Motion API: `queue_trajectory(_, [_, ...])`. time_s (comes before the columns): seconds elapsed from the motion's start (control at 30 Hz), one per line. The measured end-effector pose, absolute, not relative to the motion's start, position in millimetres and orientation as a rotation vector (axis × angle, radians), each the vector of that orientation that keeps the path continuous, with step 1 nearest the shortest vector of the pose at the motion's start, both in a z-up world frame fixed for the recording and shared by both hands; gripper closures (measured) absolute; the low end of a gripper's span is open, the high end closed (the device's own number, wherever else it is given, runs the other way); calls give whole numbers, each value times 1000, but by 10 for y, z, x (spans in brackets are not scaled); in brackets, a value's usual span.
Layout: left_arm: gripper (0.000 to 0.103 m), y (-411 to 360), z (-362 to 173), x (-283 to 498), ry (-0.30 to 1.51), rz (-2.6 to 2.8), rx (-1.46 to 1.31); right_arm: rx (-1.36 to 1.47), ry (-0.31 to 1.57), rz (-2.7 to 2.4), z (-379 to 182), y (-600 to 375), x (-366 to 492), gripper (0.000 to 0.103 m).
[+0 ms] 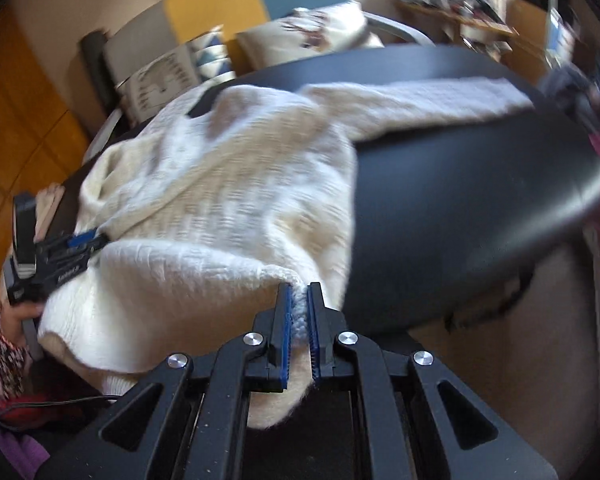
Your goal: Fold clothes
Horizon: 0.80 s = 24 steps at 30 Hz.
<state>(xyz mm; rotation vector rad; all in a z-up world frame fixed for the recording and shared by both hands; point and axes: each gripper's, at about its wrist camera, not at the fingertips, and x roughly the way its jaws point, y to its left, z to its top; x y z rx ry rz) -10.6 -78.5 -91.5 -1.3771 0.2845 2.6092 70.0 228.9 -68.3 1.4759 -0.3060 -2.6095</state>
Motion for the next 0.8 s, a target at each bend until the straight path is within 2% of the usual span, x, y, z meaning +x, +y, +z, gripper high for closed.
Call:
queue_trajectory(0.2, [78,-792,-921,-96,276,2613,-1369,1556,-453,-2576,-813,2442,836,95])
queue_trajectory(0.3, [78,-805,-911,-105,251,2608,-1378,1605,-401,-2576,-868,2402,847,95])
queue_trajectory(0.4, [78,-834,-894,-95,201,2603,-1383,1572,-431,-2572,-839,2371,818,94])
queue_trajectory(0.43, [78,-848,-881,-83,181,2600,-1383,1557,-430,-2587,-807,2354,799,90])
queue_trajectory(0.57, [78,-920,-820,-15,78,2583,-1371,1398,-296,-2659,-570,2144,733,88])
queue_trajectory(0.6, [78,-944,-809,6,49,2579,-1367,1359,-214,-2656,-524,2027,721,82])
queue_trajectory(0.7, [78,-987,-827,36,16,2573,-1377,1305,-59,-2589,-512,1677,662,47])
queue_trajectory(0.8, [78,-988,-809,84,10,2571,-1363,1278,-9,-2492,-548,1334,569,46])
